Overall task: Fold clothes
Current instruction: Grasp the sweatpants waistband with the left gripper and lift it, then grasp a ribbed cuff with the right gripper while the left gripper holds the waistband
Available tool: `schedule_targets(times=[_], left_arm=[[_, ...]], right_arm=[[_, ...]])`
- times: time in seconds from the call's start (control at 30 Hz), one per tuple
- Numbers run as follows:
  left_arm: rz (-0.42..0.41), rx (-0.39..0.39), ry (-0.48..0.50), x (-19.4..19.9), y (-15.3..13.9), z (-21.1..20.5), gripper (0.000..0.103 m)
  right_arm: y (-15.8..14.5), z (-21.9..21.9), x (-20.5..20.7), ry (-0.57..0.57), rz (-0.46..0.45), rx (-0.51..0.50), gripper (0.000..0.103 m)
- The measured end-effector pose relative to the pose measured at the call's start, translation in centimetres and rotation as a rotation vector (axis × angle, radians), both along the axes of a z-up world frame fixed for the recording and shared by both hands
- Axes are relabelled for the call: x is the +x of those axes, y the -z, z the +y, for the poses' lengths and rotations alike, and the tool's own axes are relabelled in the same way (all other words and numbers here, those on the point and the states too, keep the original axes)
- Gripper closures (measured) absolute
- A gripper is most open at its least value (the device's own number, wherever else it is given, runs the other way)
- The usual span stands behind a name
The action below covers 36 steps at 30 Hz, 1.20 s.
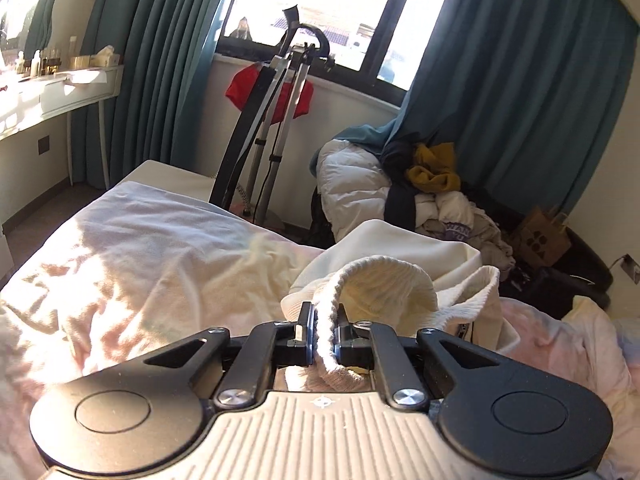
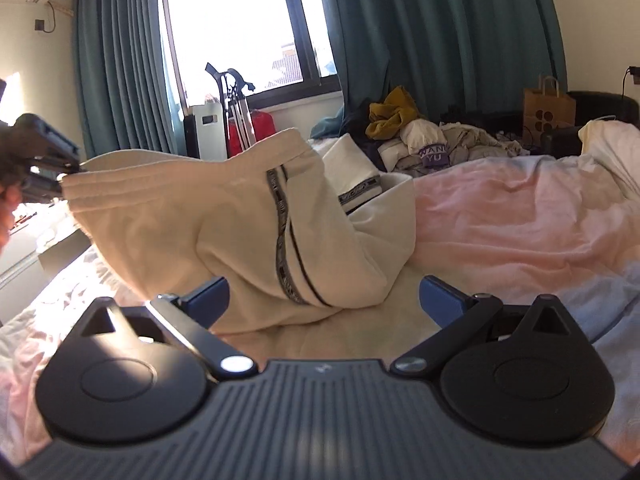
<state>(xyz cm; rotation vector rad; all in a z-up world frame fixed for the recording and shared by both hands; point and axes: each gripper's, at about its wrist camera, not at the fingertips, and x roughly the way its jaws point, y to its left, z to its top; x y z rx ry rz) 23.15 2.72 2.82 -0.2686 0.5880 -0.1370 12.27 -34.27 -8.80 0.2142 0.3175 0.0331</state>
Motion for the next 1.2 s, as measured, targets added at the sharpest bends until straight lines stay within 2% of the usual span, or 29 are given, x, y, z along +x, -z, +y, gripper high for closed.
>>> schedule_targets(times=[0.17, 0.33, 0.43, 0.5, 0.57, 0.63, 0.73, 0.87, 0.93, 1.03, 1.2], left_arm=[[-0.031, 0.000, 0.055, -10.3, 0.1, 1.0, 0.094], [0.031, 0.029, 0.055, -14.8, 5.2, 2.0, 0.094], [0.069, 0.046, 0.055, -17.5, 8.3, 2.6, 0.094], [0.109, 0.022, 0.057, -17.6, 9.6, 3.1, 0.093], [0.122, 0.065, 0.042, -17.8, 10.2, 2.9, 0.092], [0.122, 0.099, 0.034, -17.8, 10.5, 2.6, 0.087], [0.151, 0.114, 0.042, -17.9, 10.7, 2.4, 0.082], [0.147, 0.131, 0.078, -17.8, 10.4, 1.8, 0.080], [0.144, 0.153, 0.083, -17.6, 10.2, 1.5, 0.079], [0.146, 0.148, 0.072, -17.3, 10.3, 1.7, 0.078], [0.141, 0.159, 0.052, -17.2, 10.1, 1.9, 0.076]], right_arm=[[-1.8, 0.1, -2.5, 0.005, -0.094, 0.015, 0.000], [-2.7, -0.6, -5.3, 0.022, -0.115, 0.131, 0.000], [-2.5, -0.5, -5.8, 0.024, -0.046, 0.117, 0.000], [-2.0, -0.1, -5.8, 0.032, 0.014, 0.082, 0.000], [-1.4, 0.1, -5.6, 0.049, 0.089, 0.050, 0.000], [-0.6, 0.3, -5.9, 0.063, 0.152, 0.037, 0.000], [0.6, 0.0, -7.3, 0.082, 0.227, 0.086, 0.000], [1.7, -0.8, -9.3, 0.100, 0.318, 0.162, 0.003], [1.6, -0.5, -10.8, 0.064, 0.307, 0.183, 0.004], [2.5, 0.8, -11.1, 0.059, 0.355, 0.118, 0.004], [4.9, 1.9, -8.9, 0.080, 0.472, 0.018, 0.004]])
